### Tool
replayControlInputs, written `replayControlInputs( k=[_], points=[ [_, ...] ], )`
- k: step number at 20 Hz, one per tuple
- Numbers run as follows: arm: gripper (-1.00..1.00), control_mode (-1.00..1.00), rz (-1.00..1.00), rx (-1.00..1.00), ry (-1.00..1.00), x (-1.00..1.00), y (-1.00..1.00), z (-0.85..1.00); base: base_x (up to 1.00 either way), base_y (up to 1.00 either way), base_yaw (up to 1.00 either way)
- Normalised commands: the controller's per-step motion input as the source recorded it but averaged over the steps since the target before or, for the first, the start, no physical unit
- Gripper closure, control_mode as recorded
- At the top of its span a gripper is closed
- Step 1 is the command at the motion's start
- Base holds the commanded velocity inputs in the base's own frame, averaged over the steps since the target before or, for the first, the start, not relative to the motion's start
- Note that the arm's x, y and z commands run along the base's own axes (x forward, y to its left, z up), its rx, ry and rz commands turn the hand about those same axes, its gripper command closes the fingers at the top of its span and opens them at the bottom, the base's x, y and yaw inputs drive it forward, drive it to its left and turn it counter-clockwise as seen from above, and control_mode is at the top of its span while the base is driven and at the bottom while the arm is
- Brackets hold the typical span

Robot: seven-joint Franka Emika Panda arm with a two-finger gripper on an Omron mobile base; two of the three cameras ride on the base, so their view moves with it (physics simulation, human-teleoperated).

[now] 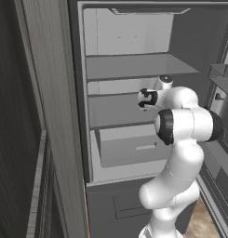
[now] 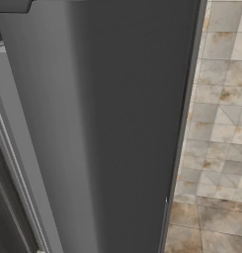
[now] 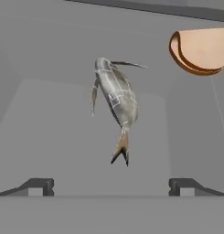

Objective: Take the fish out of the fridge, briefly rinse it in the sink, and place it on the tray next to the sink.

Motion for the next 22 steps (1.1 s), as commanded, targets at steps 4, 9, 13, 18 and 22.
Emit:
replayControlInputs(
  k=[4, 9, 13, 18, 22],
  points=[
    [-1.0, -1.0, 0.02, 0.0, 0.0, 0.37, -0.03, -0.32, 0.0, 0.0, 0.0],
    [-1.0, -1.0, 0.0, 0.0, -0.01, 0.54, -0.12, -0.14, 0.0, 0.0, 0.0],
    [-1.0, -1.0, 0.0, 0.04, 0.0, 0.45, -0.17, 0.0, 0.0, 0.0, 0.0],
    [-1.0, -1.0, 0.0, 0.09, 0.0, 0.38, -0.18, -0.01, 0.0, 0.0, 0.0],
    [-1.0, -1.0, 0.0, 0.09, 0.0, 0.2, -0.13, -0.19, 0.0, 0.0, 0.0]
  ],
)
